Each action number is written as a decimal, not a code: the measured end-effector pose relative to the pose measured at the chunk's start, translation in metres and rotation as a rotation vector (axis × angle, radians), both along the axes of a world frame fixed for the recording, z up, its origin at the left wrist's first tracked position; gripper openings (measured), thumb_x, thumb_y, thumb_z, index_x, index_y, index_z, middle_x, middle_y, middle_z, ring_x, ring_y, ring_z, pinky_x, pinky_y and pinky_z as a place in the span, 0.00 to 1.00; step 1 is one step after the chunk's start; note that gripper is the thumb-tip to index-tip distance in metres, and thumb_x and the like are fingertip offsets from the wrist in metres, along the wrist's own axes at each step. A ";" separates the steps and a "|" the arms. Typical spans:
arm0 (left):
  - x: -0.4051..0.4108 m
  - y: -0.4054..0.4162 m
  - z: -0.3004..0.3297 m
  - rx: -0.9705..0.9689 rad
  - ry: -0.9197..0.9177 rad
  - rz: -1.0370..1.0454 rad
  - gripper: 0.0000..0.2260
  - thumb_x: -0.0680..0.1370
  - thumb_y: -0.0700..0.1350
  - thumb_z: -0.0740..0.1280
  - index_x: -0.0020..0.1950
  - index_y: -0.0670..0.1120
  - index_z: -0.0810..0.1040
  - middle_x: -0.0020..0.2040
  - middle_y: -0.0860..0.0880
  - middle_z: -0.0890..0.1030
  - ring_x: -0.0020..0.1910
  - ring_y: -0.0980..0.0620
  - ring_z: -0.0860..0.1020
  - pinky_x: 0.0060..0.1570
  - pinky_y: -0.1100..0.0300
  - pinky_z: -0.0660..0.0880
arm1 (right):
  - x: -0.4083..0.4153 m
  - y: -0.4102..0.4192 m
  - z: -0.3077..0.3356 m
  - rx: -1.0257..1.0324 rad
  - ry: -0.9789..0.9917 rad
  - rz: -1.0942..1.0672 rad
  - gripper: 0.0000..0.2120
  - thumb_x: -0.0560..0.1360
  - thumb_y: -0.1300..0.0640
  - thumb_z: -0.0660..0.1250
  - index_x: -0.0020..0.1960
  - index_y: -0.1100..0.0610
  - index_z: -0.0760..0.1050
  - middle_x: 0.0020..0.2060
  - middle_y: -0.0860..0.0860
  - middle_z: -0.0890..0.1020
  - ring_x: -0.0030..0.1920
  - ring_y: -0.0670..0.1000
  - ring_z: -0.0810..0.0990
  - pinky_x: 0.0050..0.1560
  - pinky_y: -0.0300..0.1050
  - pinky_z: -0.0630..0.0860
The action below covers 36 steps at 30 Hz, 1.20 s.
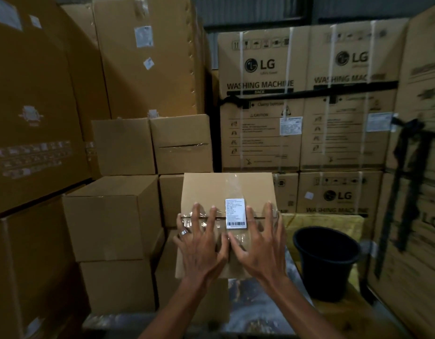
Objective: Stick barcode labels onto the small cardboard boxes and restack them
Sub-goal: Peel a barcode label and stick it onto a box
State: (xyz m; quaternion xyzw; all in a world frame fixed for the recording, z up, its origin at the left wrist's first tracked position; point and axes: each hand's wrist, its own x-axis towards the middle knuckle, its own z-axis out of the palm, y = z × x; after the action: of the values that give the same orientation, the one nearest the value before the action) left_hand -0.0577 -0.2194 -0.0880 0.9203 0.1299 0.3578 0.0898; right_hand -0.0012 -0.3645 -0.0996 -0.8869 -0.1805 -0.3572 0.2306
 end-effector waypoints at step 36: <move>0.132 -0.135 -0.180 -0.201 0.266 0.089 0.42 0.70 0.60 0.62 0.83 0.55 0.53 0.79 0.43 0.61 0.74 0.32 0.64 0.61 0.35 0.71 | 0.162 -0.134 -0.177 -0.102 0.234 0.141 0.39 0.69 0.32 0.68 0.74 0.52 0.71 0.75 0.61 0.64 0.72 0.65 0.65 0.64 0.66 0.74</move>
State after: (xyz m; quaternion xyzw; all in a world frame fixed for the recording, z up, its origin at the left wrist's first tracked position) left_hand 0.0738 -0.3543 -0.2679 0.9393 0.2165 0.2217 0.1475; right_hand 0.1607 -0.4984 -0.2761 -0.9181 -0.2322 -0.2249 0.2294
